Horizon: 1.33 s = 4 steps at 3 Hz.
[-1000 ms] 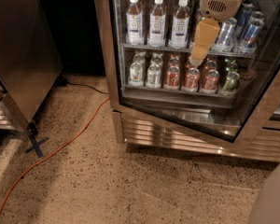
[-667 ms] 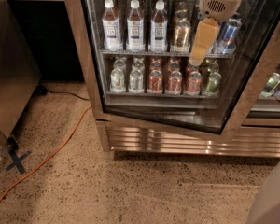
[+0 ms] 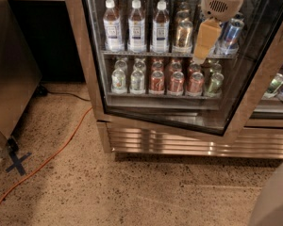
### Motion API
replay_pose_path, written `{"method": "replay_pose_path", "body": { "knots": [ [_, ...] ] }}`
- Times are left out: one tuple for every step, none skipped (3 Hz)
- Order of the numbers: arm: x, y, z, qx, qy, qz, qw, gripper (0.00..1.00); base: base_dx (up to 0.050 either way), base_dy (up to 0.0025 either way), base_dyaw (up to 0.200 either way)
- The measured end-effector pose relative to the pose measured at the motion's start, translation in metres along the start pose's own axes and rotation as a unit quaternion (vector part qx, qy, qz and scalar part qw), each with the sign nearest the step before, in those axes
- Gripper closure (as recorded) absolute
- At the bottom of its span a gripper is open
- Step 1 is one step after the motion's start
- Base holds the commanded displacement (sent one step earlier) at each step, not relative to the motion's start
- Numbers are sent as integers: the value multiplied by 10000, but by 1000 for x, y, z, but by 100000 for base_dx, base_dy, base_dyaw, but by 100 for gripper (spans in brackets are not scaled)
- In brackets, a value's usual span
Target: Close left fridge door
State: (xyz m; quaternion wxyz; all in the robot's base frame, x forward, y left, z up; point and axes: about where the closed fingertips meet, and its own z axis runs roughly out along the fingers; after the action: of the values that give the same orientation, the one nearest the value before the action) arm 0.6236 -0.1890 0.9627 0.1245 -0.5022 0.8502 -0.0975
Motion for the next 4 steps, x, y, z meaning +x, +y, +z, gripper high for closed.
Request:
{"method": "replay_pose_path", "body": {
  "knots": [
    [0,0,0,0,0,0,10000,42,0,0,0],
    [0,0,0,0,0,0,10000,100,3790,247,12998],
    [0,0,0,0,0,0,10000,100,3891,-246,-12567],
    [0,0,0,0,0,0,10000,100,3837,249,12743]
  ]
}}
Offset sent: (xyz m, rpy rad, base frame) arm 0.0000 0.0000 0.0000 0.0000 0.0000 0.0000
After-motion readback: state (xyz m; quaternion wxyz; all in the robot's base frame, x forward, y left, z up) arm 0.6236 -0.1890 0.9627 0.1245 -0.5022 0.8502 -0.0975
